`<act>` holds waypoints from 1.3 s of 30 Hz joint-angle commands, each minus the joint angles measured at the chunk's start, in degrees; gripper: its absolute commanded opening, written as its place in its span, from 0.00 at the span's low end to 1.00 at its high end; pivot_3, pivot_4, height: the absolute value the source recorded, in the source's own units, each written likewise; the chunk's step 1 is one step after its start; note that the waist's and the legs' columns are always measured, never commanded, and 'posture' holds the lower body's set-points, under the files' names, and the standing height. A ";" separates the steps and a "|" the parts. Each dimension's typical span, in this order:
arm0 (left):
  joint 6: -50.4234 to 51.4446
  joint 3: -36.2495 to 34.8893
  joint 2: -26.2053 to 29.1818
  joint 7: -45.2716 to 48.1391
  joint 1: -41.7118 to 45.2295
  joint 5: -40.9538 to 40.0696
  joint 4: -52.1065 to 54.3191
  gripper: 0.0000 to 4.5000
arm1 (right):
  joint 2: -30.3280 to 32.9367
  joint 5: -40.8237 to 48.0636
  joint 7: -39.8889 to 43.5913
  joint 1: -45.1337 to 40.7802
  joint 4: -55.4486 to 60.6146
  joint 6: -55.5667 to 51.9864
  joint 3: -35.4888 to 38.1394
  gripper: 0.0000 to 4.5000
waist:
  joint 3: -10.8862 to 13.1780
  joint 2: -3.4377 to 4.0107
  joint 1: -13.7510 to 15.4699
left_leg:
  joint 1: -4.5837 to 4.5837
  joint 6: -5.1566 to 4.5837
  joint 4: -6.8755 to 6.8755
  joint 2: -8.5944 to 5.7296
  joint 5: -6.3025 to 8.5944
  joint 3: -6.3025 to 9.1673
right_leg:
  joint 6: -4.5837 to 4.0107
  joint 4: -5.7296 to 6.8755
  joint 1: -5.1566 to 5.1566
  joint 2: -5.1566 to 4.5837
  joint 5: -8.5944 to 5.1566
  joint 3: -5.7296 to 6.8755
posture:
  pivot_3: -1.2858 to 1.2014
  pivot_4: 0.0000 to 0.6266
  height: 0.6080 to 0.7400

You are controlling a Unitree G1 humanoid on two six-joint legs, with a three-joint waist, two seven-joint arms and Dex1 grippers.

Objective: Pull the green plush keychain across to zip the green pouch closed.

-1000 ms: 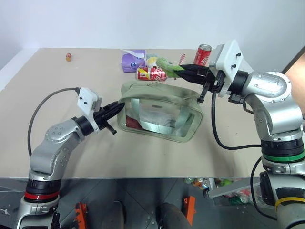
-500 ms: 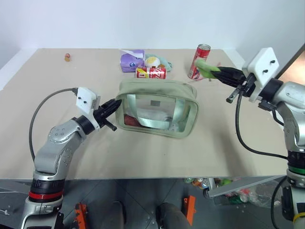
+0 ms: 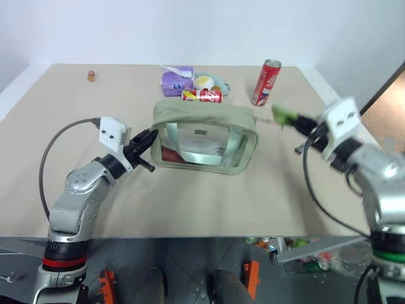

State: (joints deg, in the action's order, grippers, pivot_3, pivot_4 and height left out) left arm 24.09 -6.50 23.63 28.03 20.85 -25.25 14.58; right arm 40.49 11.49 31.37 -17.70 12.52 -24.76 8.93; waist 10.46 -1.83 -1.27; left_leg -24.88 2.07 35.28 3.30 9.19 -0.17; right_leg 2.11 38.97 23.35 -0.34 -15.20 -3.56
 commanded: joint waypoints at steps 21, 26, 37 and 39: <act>4.35 -0.90 -0.27 -1.35 -0.25 -1.89 2.98 0.00 | -10.05 -8.38 -4.14 0.14 -7.18 11.87 -8.13 0.00 | -0.02 0.03 -0.21 | 0.21 0.00 0.03 -0.01 -0.02 -0.09 | 0.14 0.00 -0.14 0.07 0.09 -0.17 | 0.52 0.24 1.00; 6.52 -1.25 1.49 0.94 -0.67 -3.81 3.19 0.30 | -10.00 -0.73 -2.06 1.05 -2.83 7.49 -1.85 0.30 | -0.01 0.03 -0.18 | 0.20 0.00 0.04 -0.03 -0.02 -0.08 | 0.15 0.00 -0.14 0.06 0.10 -0.17 | 0.52 0.24 1.00; 9.02 -9.74 8.76 6.35 2.87 -10.67 -0.13 0.99 | 0.80 20.99 8.42 2.01 5.77 -5.27 14.29 0.98 | 0.00 0.05 -0.25 | 0.22 0.00 0.04 0.00 -0.02 -0.09 | 0.10 0.00 -0.12 0.08 0.10 -0.18 | 0.52 0.24 1.00; 9.90 -12.18 10.08 6.42 2.16 -12.18 0.20 0.99 | 3.41 23.01 9.61 3.11 6.25 -7.96 16.32 0.98 | 0.00 0.05 -0.26 | 0.22 0.00 0.04 0.01 -0.02 -0.10 | 0.10 0.00 -0.12 0.08 0.10 -0.18 | 0.52 0.24 1.00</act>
State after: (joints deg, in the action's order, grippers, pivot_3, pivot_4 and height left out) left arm 33.72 -15.41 32.33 34.20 22.60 -35.62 13.99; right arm 42.02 31.98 40.12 -14.38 16.21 -31.13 22.04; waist 10.46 -1.79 -1.52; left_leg -24.67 2.06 35.31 3.31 9.17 -0.27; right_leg 2.21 38.97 23.23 -0.26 -15.11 -3.74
